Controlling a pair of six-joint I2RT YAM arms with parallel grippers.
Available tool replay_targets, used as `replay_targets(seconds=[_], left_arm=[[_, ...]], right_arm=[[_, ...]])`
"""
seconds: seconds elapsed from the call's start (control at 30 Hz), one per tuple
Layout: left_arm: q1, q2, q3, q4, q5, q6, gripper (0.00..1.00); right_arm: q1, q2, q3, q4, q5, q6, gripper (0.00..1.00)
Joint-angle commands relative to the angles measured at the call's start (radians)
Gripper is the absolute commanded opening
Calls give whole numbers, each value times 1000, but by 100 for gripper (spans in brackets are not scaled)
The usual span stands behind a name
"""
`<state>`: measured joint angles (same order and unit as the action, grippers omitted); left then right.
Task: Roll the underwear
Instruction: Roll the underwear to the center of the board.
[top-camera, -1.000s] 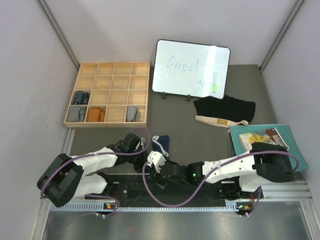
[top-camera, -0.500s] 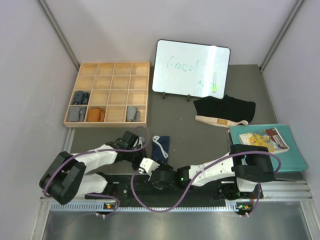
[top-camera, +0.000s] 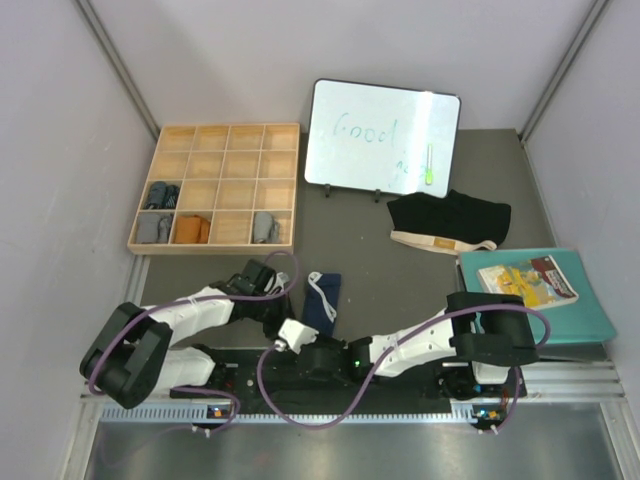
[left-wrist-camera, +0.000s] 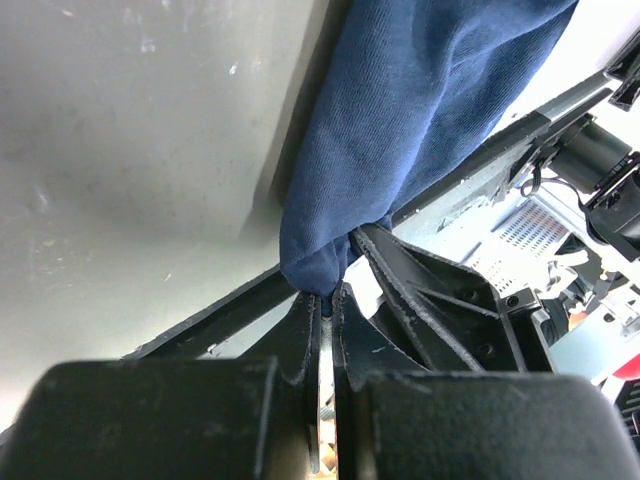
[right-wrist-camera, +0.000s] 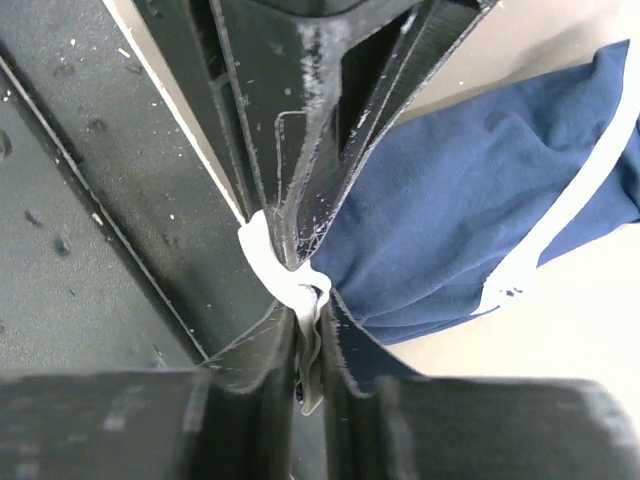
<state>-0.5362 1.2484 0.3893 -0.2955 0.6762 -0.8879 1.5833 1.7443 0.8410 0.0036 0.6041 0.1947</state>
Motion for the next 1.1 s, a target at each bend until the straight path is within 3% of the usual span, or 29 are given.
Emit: replay_targets(seconds=[0.0,0.03,0.2,0.23,0.27,0.53,0.7,1.07], left_arm=[[13,-18,10,27,28,15,3],[18,-27,8,27,17,15,12],[59,-173,-16,27,-81,18,38],[64,-200,-24,27,-142,20,48],[64,-260,-45,27,-168,15,50],[65,-522,-142,59,-331,18,48],[65,-609,-196,154,-327,17,45],[65,-679,-283,282,-267,38,46]], right_arm=[[0,-17,32,-28,-24,-37,4],[-6,-19,36,-42,-67,-43,0],[-71,-34,70,-97,-272,-35,0],[-88,-43,69,-99,-312,-35,0],[-121,-48,70,-99,-348,-32,0],[-301,-49,110,-129,-752,-21,0],[-440,1,135,-135,-1027,5,0],[-600,138,234,-175,-1312,31,0]])
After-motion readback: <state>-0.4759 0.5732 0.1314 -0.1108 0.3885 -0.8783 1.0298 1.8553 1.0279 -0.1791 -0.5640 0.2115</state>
